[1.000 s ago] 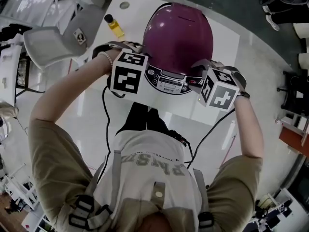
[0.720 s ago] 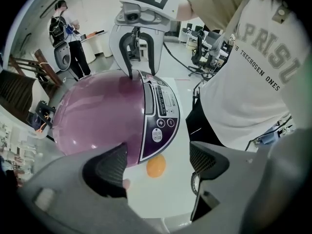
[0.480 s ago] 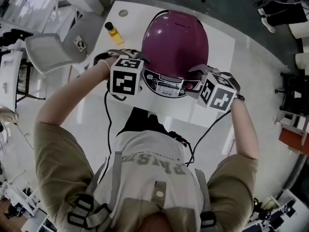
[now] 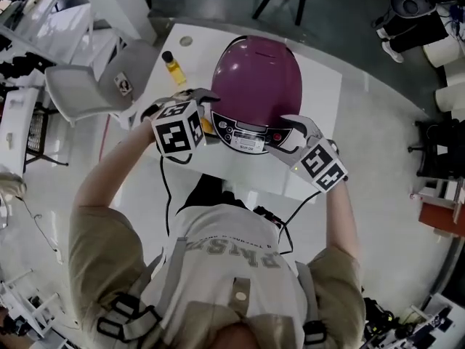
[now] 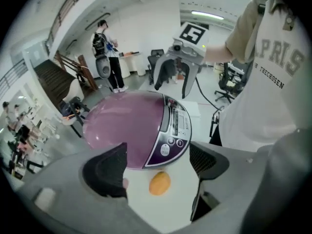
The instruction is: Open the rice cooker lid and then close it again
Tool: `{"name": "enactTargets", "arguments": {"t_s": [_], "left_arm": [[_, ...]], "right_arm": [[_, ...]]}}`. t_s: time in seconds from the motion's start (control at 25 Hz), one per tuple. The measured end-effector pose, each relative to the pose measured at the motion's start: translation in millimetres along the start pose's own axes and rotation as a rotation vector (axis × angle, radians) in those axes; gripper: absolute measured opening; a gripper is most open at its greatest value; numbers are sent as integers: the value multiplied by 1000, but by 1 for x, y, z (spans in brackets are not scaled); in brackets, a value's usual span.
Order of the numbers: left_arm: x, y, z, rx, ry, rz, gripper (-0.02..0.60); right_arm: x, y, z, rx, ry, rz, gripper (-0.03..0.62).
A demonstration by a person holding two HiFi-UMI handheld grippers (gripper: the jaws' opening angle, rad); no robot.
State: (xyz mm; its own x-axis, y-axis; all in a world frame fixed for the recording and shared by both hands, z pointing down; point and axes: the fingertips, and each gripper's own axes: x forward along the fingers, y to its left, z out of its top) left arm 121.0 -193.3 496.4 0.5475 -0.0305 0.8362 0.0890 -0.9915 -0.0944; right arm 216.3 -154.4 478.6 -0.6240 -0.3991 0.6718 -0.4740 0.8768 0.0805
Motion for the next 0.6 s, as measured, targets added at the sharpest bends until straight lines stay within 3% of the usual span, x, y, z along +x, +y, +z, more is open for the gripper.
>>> {"name": "enactTargets", "arguments": {"t_s": [0.2,0.36,0.48,0.6], "left_arm": [[-34,8,41,-131,-255,232,405],[-73,14,68,-295,-481,424,402],[-98,13,77,-427,-628,547,402],[-102,3,75,-532,-699,615,383]], "right_arm": [[-44,-18,22,207,-336,-329,304],[-80,-22,30,346,-554,-562,304],[-95,-16,38,384,-647,-672,302],[-105,-6,47,371,-690,-738,290]]}}
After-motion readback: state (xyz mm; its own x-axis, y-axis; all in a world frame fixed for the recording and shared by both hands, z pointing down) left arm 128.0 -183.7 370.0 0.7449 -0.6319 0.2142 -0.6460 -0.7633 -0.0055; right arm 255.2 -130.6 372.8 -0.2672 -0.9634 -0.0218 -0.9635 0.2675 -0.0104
